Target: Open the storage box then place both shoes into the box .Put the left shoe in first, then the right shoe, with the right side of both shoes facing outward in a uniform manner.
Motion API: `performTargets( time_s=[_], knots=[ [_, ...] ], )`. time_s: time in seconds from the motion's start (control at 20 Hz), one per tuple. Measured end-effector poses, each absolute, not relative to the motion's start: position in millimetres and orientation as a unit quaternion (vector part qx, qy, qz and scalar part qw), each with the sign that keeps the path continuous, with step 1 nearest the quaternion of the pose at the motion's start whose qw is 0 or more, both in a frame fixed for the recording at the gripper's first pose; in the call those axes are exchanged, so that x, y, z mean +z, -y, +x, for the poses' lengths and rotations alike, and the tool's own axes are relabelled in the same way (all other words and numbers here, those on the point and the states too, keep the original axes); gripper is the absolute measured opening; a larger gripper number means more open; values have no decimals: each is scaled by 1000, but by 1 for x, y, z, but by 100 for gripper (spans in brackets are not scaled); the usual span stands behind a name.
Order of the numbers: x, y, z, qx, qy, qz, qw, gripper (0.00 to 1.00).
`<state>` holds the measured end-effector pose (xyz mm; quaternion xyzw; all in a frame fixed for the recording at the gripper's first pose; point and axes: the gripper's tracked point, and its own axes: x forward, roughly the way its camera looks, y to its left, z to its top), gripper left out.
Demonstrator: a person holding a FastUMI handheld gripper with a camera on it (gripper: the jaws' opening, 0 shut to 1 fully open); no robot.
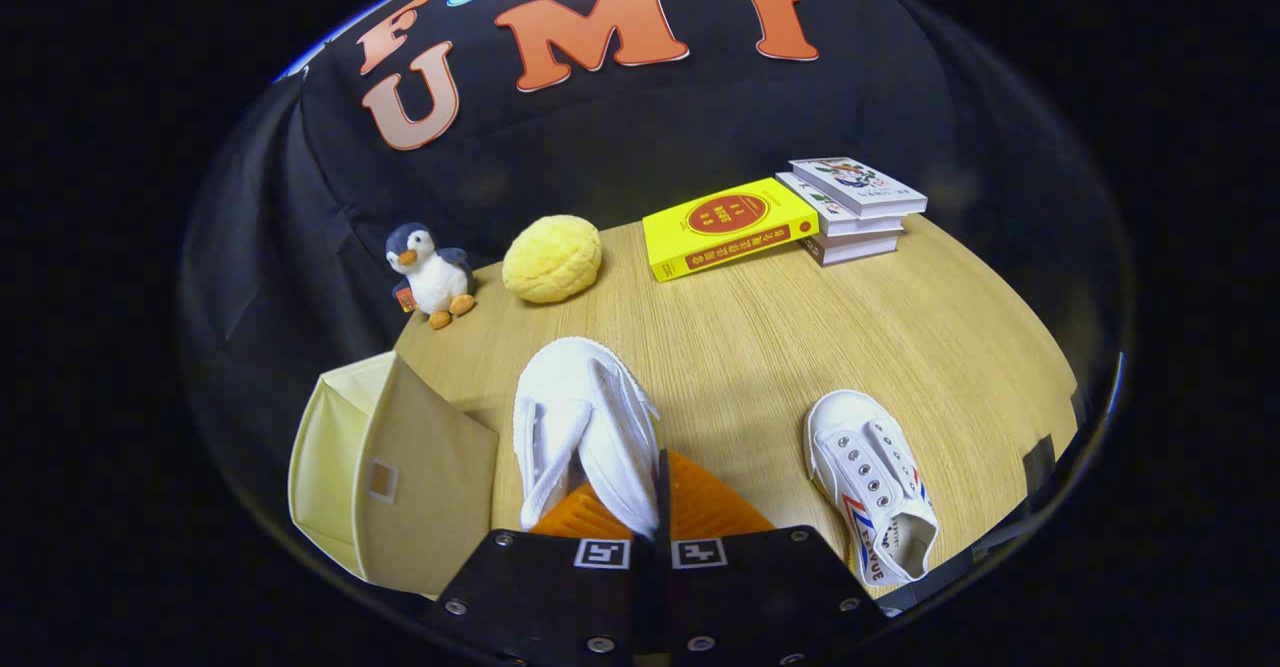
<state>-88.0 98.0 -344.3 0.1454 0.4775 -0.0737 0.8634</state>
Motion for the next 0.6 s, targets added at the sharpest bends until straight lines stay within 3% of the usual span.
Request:
performTargets(
  time_s=[0.6],
  knots=[
    [-261,-245,-34,27,-466,125,875,1]
  ],
)
